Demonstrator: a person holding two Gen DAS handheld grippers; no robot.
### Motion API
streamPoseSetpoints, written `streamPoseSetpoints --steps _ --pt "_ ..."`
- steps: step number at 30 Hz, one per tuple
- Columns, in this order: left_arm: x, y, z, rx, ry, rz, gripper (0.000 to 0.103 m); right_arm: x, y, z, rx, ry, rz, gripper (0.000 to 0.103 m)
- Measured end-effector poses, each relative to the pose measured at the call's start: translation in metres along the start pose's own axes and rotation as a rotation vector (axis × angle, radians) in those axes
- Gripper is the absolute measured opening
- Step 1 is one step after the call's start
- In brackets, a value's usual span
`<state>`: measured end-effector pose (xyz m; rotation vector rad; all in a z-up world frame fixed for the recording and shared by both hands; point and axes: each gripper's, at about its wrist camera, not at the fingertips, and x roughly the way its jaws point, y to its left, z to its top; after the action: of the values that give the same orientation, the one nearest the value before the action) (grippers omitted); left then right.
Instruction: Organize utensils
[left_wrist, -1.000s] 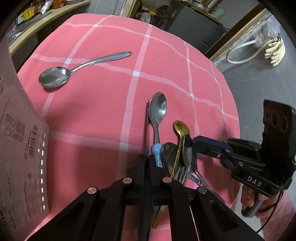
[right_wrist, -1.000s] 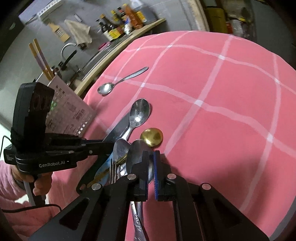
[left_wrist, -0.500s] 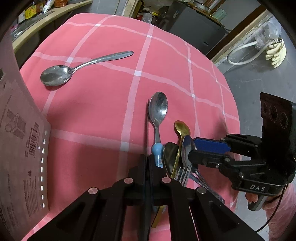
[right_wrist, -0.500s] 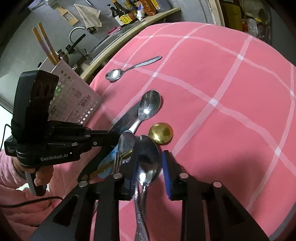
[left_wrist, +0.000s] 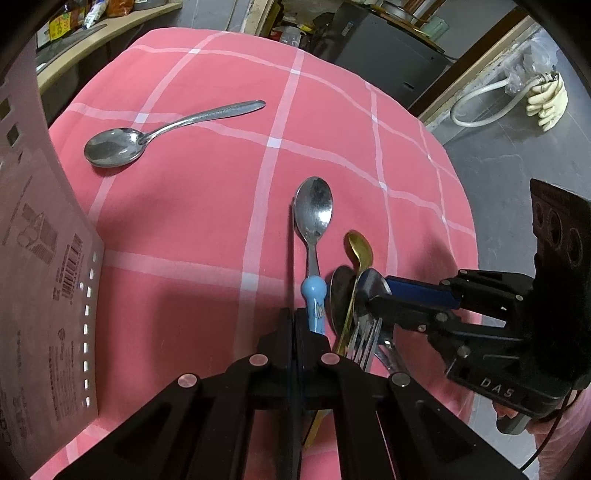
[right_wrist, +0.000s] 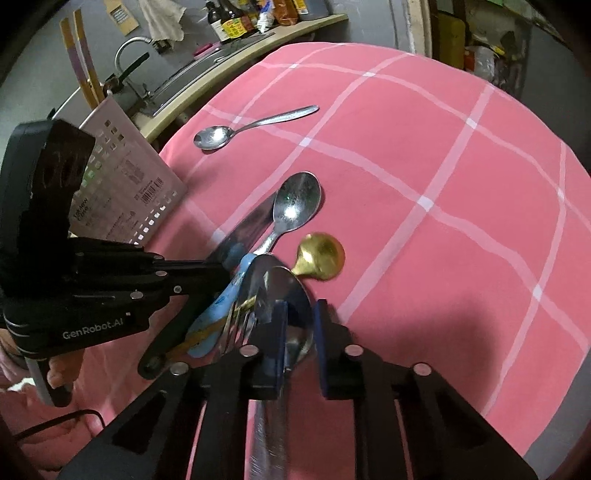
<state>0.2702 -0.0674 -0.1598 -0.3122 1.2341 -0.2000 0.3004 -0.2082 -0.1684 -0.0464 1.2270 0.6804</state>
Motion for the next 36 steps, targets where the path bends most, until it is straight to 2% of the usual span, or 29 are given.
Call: streamPoseSetpoints --steps 8,21,27,32,36 --pt "-0.003 0.000 -0.002 0.000 -0.003 -0.015 0.002 -0.018 0.004 -0.014 0.044 -0.020 0.024 0.004" --pt "-0.004 0.001 -0.008 0.030 0.008 -0.037 0.002 -0.011 0.027 -0.038 0.060 0.037 0.045 0.004" --pt "-0.003 0.003 -0.010 0.042 0.017 -0.042 0.002 -0.005 0.033 -0.047 0.096 0.053 0.060 0.009" --pt "-0.010 0.001 -0.012 0.071 -0.010 -0.061 0.002 -0.020 0.034 -0.059 0.155 -0.018 0.042 0.003" --pt "-0.027 -0.010 -0.017 0.146 -0.060 -0.074 0.002 -0.044 0.039 -0.079 0.202 -0.104 -0.036 0.001"
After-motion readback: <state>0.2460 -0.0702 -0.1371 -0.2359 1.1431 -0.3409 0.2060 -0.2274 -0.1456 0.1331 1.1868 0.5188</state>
